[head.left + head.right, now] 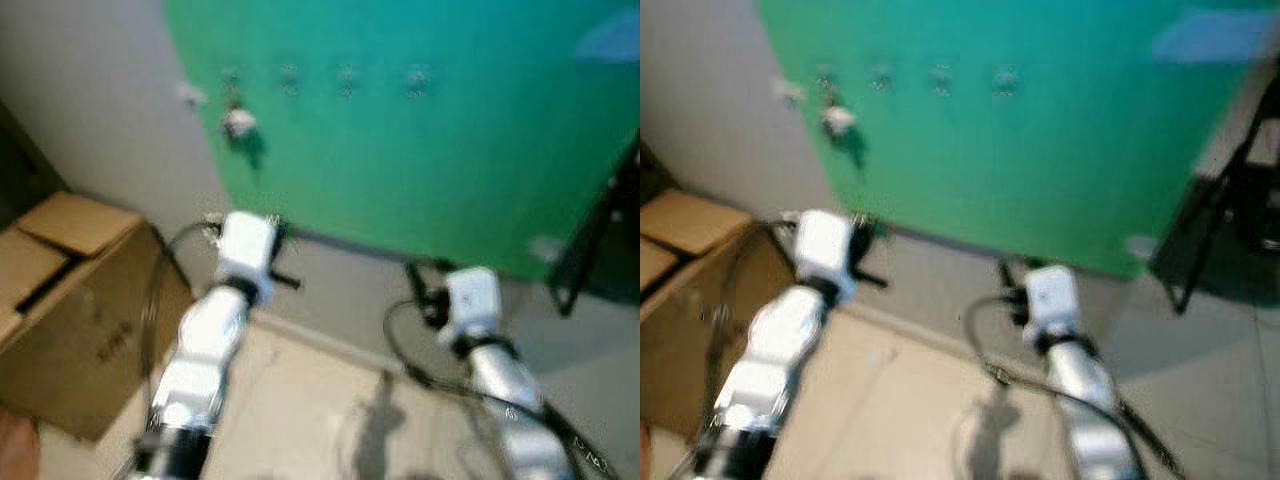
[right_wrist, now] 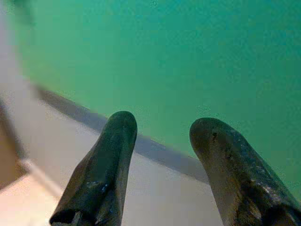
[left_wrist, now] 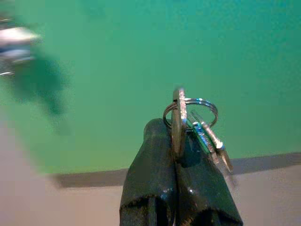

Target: Hang keys on a hook

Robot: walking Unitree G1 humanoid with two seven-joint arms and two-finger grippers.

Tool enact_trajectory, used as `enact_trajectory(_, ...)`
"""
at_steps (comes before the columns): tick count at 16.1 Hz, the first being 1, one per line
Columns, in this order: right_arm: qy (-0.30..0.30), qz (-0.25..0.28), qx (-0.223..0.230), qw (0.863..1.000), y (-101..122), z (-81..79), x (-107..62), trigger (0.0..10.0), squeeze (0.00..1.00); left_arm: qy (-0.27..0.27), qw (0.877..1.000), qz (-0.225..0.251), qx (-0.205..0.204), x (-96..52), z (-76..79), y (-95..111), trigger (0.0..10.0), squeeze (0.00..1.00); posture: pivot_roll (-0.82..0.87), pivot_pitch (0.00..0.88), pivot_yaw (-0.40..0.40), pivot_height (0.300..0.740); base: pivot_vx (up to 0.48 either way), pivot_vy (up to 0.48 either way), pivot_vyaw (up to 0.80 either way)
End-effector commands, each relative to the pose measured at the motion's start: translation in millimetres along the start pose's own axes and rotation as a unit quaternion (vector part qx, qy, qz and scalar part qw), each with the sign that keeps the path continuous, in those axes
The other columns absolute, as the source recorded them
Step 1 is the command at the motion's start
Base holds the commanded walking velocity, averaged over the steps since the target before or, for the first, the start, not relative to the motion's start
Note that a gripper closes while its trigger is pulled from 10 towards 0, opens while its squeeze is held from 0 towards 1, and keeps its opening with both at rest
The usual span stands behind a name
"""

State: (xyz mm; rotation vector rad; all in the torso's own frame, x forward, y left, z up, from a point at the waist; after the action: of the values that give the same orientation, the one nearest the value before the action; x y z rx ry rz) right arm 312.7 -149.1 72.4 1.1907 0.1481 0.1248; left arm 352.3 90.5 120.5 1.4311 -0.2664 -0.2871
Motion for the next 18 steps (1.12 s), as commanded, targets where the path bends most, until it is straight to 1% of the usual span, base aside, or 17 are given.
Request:
enact_trajectory(1, 0.003, 0.004, 0.002, 1.0, 4, -4.7, 2.8, 10.0, 0.0, 0.026, 1.0, 0.011, 0.007, 4.4, -19.4, 12, 10.0, 0.0, -0.19, 0.025, 0.12, 0.74, 0.0, 0.0, 0.0)
enact_trajectory(2, 0.003, 0.004, 0.002, 1.0, 4, -4.8, 2.8, 10.0, 0.0, 0.028, 1.0, 0.011, 0.007, 5.1, -21.1, 12, 10.0, 0.0, -0.19, 0.025, 0.12, 0.74, 0.0, 0.0, 0.0)
enact_trajectory(3, 0.004, 0.004, 0.004, 1.0, 4, -5.7, 2.5, 10.0, 0.0, 0.031, 0.999, 0.017, 0.014, 7.8, -25.1, 18, 10.0, 0.0, -0.19, 0.025, 0.121, 0.74, 0.0, 0.0, 0.0)
enact_trajectory(6, 0.006, 0.002, 0.006, 1.0, 2, -7.9, 0.7, 10.0, 0.0, 0.029, 0.999, 0.031, 0.018, 16.3, -26.4, 35, 10.0, 0.0, -0.19, 0.031, 0.12, 0.74, 0.0, 0.0, 0.0)
enact_trajectory(7, 0.009, 0.002, 0.008, 1.0, 2, -9.2, -0.5, 10.0, 0.0, 0.025, 0.999, 0.029, 0.016, 21.7, -26.0, 40, 10.0, 0.0, -0.19, 0.033, 0.121, 0.74, 0.0, 0.0, 0.0)
enact_trajectory(8, 0.013, 0.001, 0.012, 1.0, 1, -11.3, -2.7, 10.0, 0.0, 0.018, 0.999, 0.03, 0.014, 32.0, -26.3, 53, 10.0, 0.0, -0.19, 0.037, 0.12, 0.74, 0.0, 0.0, 0.0)
enact_trajectory(9, 0.014, 0.001, 0.012, 1.0, 1, -11.7, -3.0, 10.0, 0.0, 0.017, 0.999, 0.03, 0.012, 34.0, -26.8, 56, 10.0, 0.0, -0.19, 0.037, 0.12, 0.74, 0.0, 0.0, 0.0)
enact_trajectory(11, 0.015, 0.001, 0.015, 1.0, 1, -12.5, -4.3, 10.0, 0.0, 0.014, 0.999, 0.032, 0.023, 46.3, -28.8, 69, 10.0, 0.0, -0.19, 0.039, 0.123, 0.74, 0.0, 0.0, 0.0)
enact_trajectory(13, 0.015, 0.002, 0.016, 1.0, 2, -12.4, -5.7, 10.0, 0.0, 0.014, 0.999, 0.041, 0.016, 55.3, -29.5, 85, 10.0, 0.0, -0.2, 0.038, 0.125, 0.74, 0.0, 0.0, 0.0)
enact_trajectory(16, 0.019, 0.003, 0.019, 1.0, 2, -13.7, -7.2, 10.0, 0.0, 0.011, 0.999, 0.043, 0.001, 64.5, -27.7, 99, 10.0, 0.0, -0.2, 0.038, 0.126, 0.74, 0.0, 0.0, 0.0)
enact_trajectory(17, 0.021, 0.002, 0.019, 1.0, 2, -14.3, -7.4, 10.0, 0.0, 0.011, 0.999, 0.046, -0.015, 68.5, -27.8, 107, 10.0, 0.0, -0.21, 0.034, 0.125, 0.74, 0.0, 0.0, 0.0)
enact_trajectory(18, 0.024, 0.003, 0.019, 1.0, 2, -15.4, -7.6, 10.0, 0.0, 0.028, 0.999, 0.039, -0.026, 72.4, -36.0, 111, 10.0, 0.0, -0.21, 0.03, 0.125, 0.74, 0.0, 0.0, 0.0)
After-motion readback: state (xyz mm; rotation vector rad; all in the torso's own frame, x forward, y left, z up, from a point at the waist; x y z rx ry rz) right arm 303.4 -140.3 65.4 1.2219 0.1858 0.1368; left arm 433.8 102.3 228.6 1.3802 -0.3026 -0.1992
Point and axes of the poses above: a point about 5 cm out from each wrist's last joint towards the gripper, its own x axis pointing out of the wrist towards the gripper, its own y axis along the axis of the wrist's last joint, z = x × y, the point moved 6 cm from there along x, pointing out of the wrist towards the gripper, and after that the axes turned 13 degrees about -x, right-handed, at the moved point
